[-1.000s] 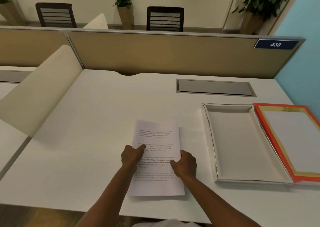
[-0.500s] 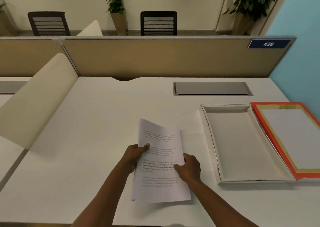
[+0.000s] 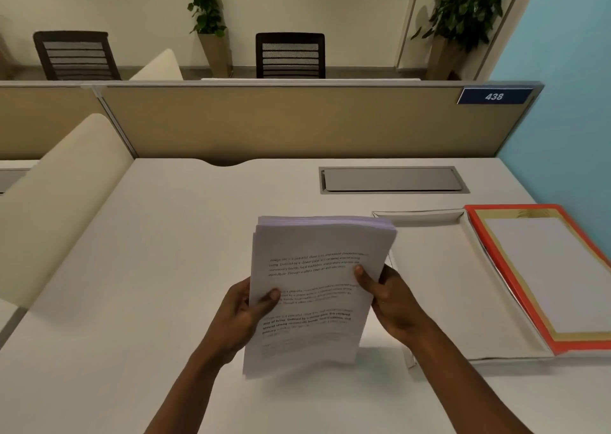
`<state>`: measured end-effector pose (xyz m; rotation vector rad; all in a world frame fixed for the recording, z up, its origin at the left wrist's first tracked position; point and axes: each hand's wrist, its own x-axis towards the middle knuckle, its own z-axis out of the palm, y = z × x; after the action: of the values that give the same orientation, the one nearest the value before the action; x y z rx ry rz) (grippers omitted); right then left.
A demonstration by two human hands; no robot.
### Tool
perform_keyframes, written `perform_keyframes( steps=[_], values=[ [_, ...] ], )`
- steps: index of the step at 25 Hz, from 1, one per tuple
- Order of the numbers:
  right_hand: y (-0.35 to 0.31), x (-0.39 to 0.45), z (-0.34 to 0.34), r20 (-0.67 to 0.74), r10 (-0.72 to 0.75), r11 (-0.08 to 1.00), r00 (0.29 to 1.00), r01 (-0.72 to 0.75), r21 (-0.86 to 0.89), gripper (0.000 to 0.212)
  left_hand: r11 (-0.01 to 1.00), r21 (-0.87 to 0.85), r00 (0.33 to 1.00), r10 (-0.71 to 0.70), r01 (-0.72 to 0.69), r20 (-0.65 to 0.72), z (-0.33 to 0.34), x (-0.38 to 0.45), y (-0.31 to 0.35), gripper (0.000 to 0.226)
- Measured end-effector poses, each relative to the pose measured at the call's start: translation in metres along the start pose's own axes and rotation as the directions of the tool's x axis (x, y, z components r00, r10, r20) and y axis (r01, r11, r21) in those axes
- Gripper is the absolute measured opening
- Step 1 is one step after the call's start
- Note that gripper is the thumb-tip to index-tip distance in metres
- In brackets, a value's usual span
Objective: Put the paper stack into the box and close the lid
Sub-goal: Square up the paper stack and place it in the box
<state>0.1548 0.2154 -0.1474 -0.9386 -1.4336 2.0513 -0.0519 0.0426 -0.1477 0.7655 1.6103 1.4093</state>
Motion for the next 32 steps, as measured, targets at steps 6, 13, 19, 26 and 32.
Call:
perform_keyframes(
  steps=[6,13,19,26,32],
  values=[
    [-0.003,-0.022,0.005,-0.123,-0.231,0.966,0.965,0.213,-0.146,0.021,0.987,0.110,0.989,0.130,-0.121,-0.077,0.008,0.003,-0.006,0.026],
    [0.029,-0.020,0.003,-0.166,-0.226,0.955,0.960,0.184,-0.235,0.029,0.994,0.095,0.993,0.059,-0.050,-0.100,0.014,-0.002,-0.024,0.046],
    [0.016,-0.021,-0.002,-0.074,-0.294,0.909,0.953,0.255,-0.331,0.038,0.987,0.066,0.967,0.154,-0.144,-0.201,0.011,-0.001,-0.012,0.039],
    [0.009,-0.028,0.002,-0.010,-0.389,0.873,0.921,0.365,-0.325,0.062,0.937,0.144,0.885,0.348,-0.319,-0.310,0.024,0.003,0.020,0.064],
    [-0.016,-0.032,0.013,-0.081,-0.522,0.810,0.849,0.465,-0.357,0.063,0.917,0.201,0.837,0.398,-0.345,-0.375,0.036,-0.001,0.024,0.077]
  ],
)
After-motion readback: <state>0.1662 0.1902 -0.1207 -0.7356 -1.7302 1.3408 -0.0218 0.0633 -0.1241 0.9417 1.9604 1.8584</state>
